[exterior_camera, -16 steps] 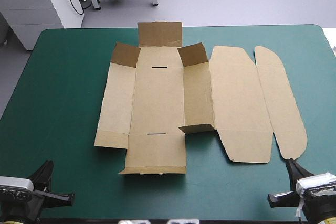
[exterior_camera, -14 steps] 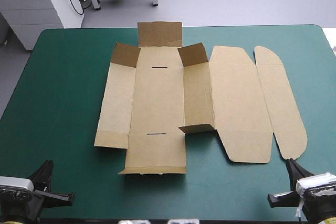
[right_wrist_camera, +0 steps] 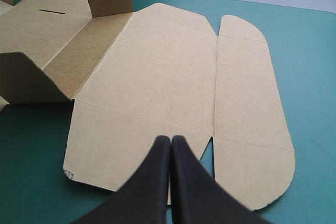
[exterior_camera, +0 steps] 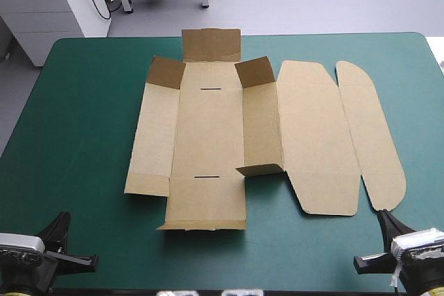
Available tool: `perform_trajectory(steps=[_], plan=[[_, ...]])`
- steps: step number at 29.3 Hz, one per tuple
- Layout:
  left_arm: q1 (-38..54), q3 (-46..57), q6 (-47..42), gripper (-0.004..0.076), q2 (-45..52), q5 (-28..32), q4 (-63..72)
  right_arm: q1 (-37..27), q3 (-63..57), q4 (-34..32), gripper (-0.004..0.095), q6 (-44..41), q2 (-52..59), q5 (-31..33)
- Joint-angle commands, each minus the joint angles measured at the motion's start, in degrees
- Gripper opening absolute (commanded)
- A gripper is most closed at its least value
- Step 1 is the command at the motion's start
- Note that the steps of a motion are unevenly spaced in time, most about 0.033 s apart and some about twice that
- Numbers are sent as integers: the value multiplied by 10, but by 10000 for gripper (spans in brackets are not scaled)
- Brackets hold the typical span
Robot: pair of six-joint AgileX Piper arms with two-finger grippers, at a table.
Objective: Fold the box
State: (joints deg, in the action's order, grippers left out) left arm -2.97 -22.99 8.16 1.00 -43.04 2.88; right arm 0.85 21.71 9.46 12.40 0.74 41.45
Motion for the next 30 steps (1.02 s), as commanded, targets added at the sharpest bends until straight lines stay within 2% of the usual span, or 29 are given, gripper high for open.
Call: perform_trajectory(steps=[1, 15, 19, 24, 30], plan=[[-2, -13, -3, -8, -6, 42, 4, 1, 14, 3, -20, 0, 13, -43], [-2, -13, -33, -8, -6, 42, 5, 1, 14, 3, -20, 0, 13, -43], [-2, -18, -128, -8, -15, 31, 0, 1, 14, 3, -20, 0, 13, -43], [-2, -43, -149, -8, -80, 23, 0, 1, 14, 3, -20, 0, 13, -43], [-2, -115, -149, -8, -211, 23, 0, 1, 14, 3, -20, 0, 13, -43]])
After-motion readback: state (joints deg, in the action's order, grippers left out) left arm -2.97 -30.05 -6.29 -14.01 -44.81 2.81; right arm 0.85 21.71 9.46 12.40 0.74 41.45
